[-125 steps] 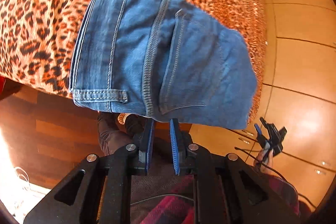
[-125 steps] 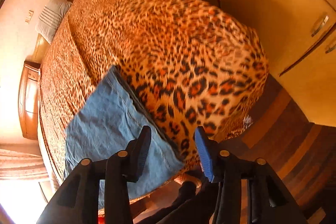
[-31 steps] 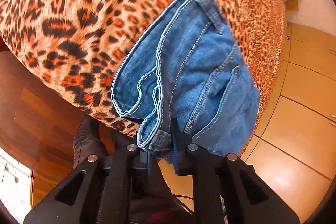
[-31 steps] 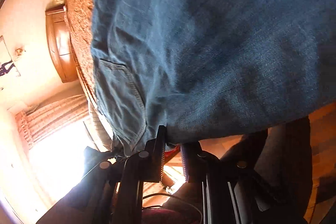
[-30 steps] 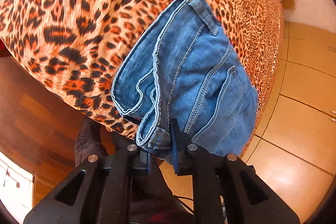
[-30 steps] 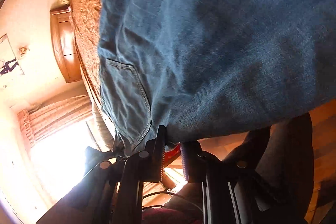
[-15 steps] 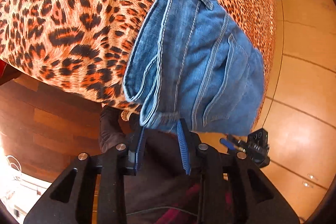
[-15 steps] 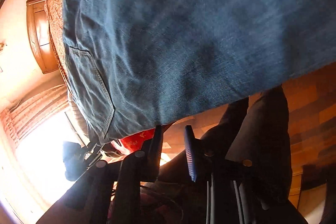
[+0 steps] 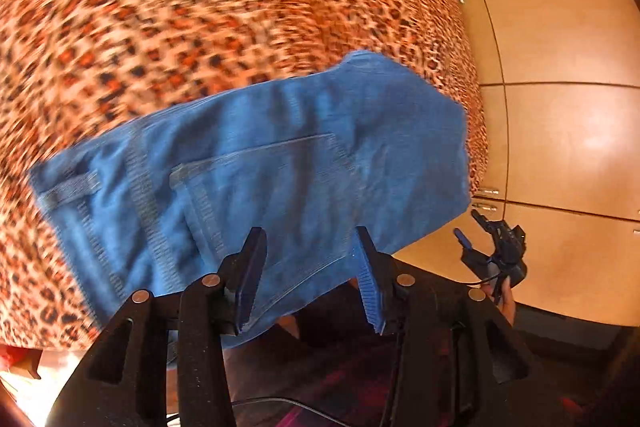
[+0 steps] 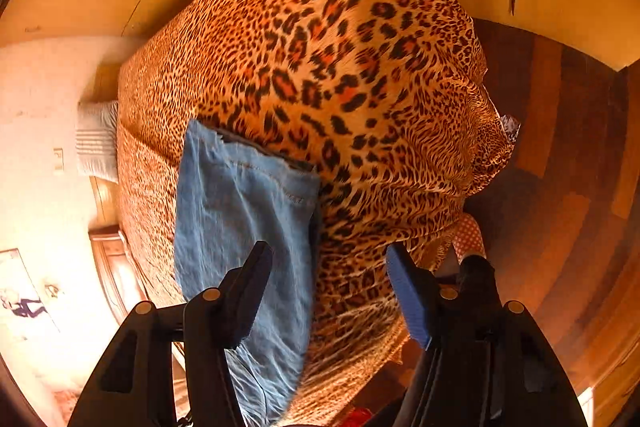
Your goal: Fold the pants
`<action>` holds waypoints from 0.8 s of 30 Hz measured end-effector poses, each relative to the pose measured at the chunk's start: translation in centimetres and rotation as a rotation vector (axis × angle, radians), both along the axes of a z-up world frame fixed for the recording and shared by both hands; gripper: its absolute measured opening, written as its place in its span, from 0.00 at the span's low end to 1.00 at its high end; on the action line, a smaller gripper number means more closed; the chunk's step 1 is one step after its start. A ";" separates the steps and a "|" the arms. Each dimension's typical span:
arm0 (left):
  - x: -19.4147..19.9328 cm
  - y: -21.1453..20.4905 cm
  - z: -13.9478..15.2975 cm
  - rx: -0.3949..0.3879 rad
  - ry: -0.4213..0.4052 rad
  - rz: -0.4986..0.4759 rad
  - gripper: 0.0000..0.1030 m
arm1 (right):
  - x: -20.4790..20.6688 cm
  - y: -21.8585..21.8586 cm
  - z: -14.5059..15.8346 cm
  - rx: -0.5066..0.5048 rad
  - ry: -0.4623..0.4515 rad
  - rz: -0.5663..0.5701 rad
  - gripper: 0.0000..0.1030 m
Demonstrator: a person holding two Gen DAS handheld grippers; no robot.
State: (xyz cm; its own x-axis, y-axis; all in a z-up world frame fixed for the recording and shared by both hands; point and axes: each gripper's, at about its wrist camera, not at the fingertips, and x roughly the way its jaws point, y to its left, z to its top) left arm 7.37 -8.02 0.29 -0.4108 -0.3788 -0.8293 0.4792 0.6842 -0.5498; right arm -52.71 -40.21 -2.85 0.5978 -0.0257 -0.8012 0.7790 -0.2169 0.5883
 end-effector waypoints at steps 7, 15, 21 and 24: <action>-4.0 -17.7 0.7 0.056 -0.043 -0.258 0.40 | 0.4 -0.8 -3.2 -0.016 -0.199 -0.046 0.60; -7.0 -30.8 -1.0 0.135 -0.083 -0.369 0.40 | 2.8 -0.9 -3.9 -0.058 -0.321 0.021 0.66; -9.1 -38.1 -3.7 0.185 -0.040 -0.402 0.40 | 4.4 -2.9 -3.2 -0.104 -0.262 0.106 0.66; -10.2 -41.1 -5.1 0.211 -0.050 -0.483 0.40 | 5.1 -3.6 -3.4 -0.107 -0.301 0.134 0.66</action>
